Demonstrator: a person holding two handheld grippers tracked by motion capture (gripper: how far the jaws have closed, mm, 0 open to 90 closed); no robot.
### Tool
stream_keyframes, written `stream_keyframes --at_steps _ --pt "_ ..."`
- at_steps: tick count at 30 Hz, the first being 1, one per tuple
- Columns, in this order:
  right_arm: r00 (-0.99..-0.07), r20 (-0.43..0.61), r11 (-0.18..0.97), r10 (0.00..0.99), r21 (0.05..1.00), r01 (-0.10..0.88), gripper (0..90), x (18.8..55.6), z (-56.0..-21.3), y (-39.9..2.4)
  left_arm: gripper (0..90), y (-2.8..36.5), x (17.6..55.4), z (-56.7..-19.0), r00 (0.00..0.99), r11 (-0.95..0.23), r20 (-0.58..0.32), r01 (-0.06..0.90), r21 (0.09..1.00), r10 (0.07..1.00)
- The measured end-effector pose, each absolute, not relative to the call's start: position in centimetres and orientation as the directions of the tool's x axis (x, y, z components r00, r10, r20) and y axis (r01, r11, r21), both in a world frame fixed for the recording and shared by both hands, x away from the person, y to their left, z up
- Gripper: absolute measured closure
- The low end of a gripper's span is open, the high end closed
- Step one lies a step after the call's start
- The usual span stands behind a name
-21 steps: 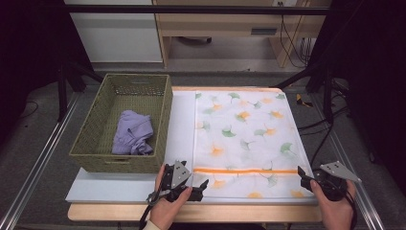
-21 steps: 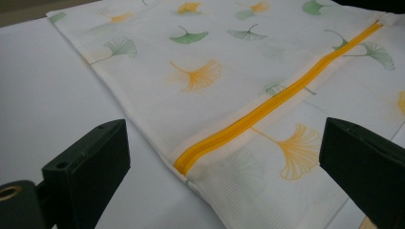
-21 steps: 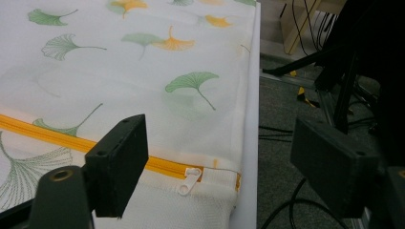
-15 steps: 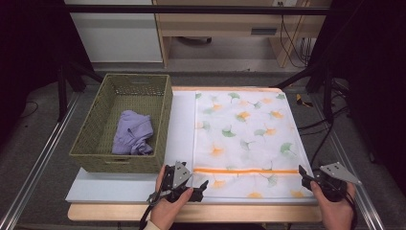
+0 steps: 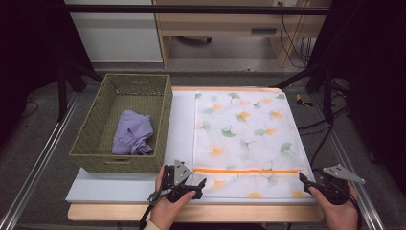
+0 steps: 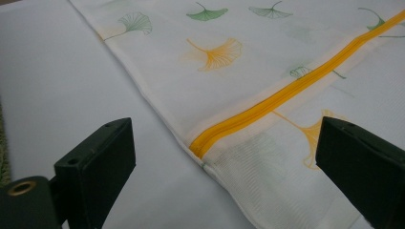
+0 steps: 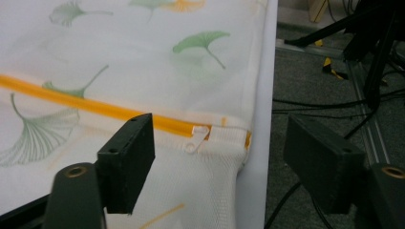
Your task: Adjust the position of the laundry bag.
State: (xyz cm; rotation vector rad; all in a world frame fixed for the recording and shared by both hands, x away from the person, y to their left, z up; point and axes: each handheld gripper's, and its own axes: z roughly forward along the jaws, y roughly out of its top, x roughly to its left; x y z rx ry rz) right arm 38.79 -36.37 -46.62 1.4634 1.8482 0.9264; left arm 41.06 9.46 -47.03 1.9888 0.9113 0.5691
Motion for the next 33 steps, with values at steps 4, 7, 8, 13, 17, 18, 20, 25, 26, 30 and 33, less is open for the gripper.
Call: stream_keyframes --at_steps 4,7,8,13,17,18,20,25,26,30,33 --pt "-0.225 -0.026 0.156 0.974 0.796 0.585 30.5 38.8 -47.1 -36.5 9.0 9.2 41.2 -47.3 0.635 -0.387 0.058 0.394 0.834 0.77" --pt "-0.23 -0.009 0.152 0.973 0.776 0.612 31.6 38.9 -47.6 -36.6 10.2 8.9 41.2 -47.7 0.64 -0.4 0.061 0.4 0.825 0.766" --pt "-0.23 -0.009 0.152 0.973 0.776 0.612 31.6 38.9 -47.6 -36.6 10.4 8.9 41.2 -47.7 0.64 -0.4 0.061 0.4 0.825 0.766" --pt "-0.227 0.002 0.147 0.974 0.756 0.638 34.0 39.1 -48.0 -36.6 14.6 8.8 41.1 -48.0 0.648 -0.423 0.068 0.41 0.808 0.759" --pt "-0.23 0.005 0.149 0.973 0.748 0.647 37.0 39.3 -48.2 -36.5 18.1 8.7 41.2 -48.0 0.647 -0.424 0.066 0.415 0.805 0.759" --pt "-0.231 0.008 0.149 0.973 0.744 0.651 37.8 39.3 -48.3 -36.4 18.1 8.7 41.3 -48.0 0.646 -0.425 0.064 0.421 0.801 0.76" --pt "-0.229 0.011 0.145 0.973 0.744 0.653 41.4 39.3 -48.4 -36.3 20.9 8.7 41.4 -48.2 0.646 -0.426 0.054 0.436 0.793 0.762" --pt "-0.224 -0.016 0.159 0.974 0.751 0.64 55.3 39.2 -48.2 -36.0 29.4 8.7 41.6 -48.6 0.64 -0.418 0.029 0.467 0.779 0.768" --pt "-0.226 -0.023 0.165 0.974 0.755 0.635 62.9 39.2 -48.1 -35.9 32.2 8.6 41.7 -48.8 0.648 -0.434 0.036 0.467 0.771 0.761" --pt "-0.234 -0.05 0.191 0.971 0.75 0.633 71.9 39.4 -48.1 -35.7 42.7 8.5 41.8 -48.9 0.646 -0.426 0.025 0.473 0.771 0.763" --pt "-0.232 -0.068 0.203 0.97 0.751 0.629 82.3 39.5 -48.1 -35.6 49.3 8.4 42.0 -48.8 0.647 -0.428 0.032 0.466 0.775 0.762"
